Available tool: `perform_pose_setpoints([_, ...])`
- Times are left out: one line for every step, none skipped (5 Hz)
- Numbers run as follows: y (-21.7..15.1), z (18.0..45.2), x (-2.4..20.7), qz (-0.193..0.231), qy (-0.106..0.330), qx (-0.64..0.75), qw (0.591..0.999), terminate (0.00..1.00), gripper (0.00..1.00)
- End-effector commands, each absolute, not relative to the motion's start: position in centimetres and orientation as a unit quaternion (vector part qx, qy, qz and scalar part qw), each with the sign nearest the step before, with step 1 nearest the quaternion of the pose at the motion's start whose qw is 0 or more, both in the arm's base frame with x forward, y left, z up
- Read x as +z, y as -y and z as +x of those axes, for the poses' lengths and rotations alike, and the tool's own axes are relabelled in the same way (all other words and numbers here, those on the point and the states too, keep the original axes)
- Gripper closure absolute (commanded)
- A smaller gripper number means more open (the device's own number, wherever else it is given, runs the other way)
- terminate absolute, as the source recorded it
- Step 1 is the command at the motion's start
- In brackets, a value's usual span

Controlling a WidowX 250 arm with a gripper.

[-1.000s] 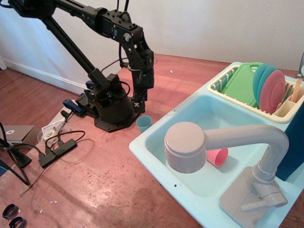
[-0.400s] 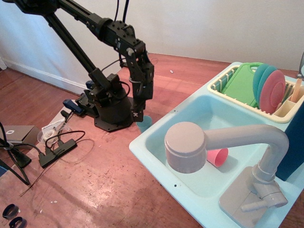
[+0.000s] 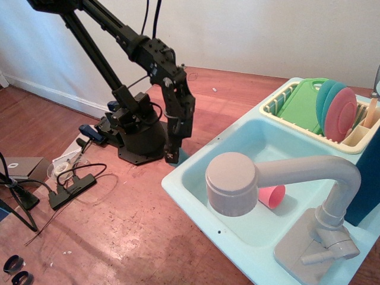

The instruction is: Put cup from anywhere into sink

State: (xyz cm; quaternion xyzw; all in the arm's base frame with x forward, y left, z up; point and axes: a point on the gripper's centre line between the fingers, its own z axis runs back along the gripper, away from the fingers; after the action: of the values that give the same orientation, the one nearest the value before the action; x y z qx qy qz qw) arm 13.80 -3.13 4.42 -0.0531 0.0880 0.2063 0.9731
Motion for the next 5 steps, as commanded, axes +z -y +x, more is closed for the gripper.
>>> perform_pose_setpoints([3.07, 13.41, 3.62, -0.065, -0.075, 0.213, 0.972, 0.00, 0.00])
perform_pose_setpoints([3.12, 13.02, 3.71, -0.056, -0.071, 0.236, 0.968, 0.00, 1.00])
perform_pose_setpoints([3.33, 12.90, 3.70, -0.056, -0.065, 0.241, 0.967, 0.00, 1.00])
perform_pose_setpoints([3.42, 13.14, 3.69, -0.055, -0.071, 0.237, 0.967, 0.00, 1.00])
perform_pose_setpoints([3.41, 13.38, 3.74, -0.059, -0.069, 0.232, 0.969, 0.00, 1.00])
